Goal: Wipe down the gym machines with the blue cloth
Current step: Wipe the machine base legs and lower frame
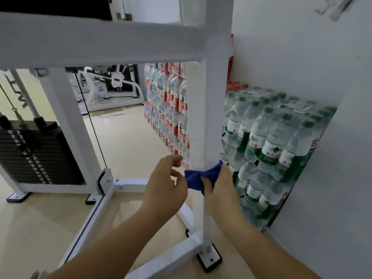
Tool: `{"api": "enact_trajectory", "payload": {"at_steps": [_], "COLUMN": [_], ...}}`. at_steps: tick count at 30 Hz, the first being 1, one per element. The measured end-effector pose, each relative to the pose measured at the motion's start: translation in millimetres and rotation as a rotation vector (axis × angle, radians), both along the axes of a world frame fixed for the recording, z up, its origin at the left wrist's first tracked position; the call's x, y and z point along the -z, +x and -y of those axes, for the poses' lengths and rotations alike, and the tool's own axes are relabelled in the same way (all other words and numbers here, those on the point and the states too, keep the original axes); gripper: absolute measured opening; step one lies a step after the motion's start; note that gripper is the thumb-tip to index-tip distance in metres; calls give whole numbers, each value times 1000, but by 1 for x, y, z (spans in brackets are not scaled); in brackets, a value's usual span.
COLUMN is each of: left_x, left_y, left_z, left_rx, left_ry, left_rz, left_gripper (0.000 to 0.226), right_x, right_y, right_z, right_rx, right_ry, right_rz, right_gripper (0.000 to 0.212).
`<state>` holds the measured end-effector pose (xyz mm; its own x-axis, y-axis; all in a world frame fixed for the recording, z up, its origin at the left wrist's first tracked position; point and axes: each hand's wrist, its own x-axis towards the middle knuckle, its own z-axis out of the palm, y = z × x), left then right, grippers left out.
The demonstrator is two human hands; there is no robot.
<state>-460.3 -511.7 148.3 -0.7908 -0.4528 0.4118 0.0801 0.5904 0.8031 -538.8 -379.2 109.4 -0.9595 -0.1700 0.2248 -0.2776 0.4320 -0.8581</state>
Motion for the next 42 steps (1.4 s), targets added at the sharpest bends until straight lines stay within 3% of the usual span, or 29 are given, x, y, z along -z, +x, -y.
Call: {"api": "enact_trajectory", "payload": {"at_steps": [4, 6, 11, 13, 17, 20, 24, 28, 31, 35, 39, 42], "left_x": [23, 37, 86, 112, 160, 188, 222, 249, 257, 258, 263, 275], "left_y": [-11, -16, -21, -23, -29, -26, -13, -6, -5, -15, -22, -19], "left_z": [-5, -1, 9, 7, 4, 7, 6, -2, -5, 0, 11, 14], "left_rx": [25, -5, -27, 16, 77, 61, 88, 159, 208, 132, 12, 66], "left_ry": [14, 67, 147, 111, 37, 39, 33, -7, -63, -38, 32, -12], "left_rz": [-7, -8, 143, 250, 371, 447, 552, 619, 642, 642, 671, 722], "left_gripper": [45, 41, 38, 38, 40, 40, 36, 35, 31, 31, 25, 26], "right_x": [-40, -30, 92, 121, 113, 130, 217, 279, 278, 266, 309, 340], "right_y": [0, -5, -4, -4, -9, -12, -6, -12, -19, -9, -15, -17], "right_z": [14, 18, 0, -4, 8, 16, 9, -9, -8, 12, 13, 12], "right_rx": [56, 91, 25, 16, 89, 135, 129, 56, 29, 152, 187, 193], "right_ry": [1, 31, 199, 226, -23, -44, 74, 62, 92, -26, -39, 7], "right_rz": [-297, -353, 8, 64, -152, -226, 38, 394, 310, 34, 92, 201], "right_gripper": [76, 78, 78, 76, 71, 73, 75, 66, 62, 77, 71, 70]}}
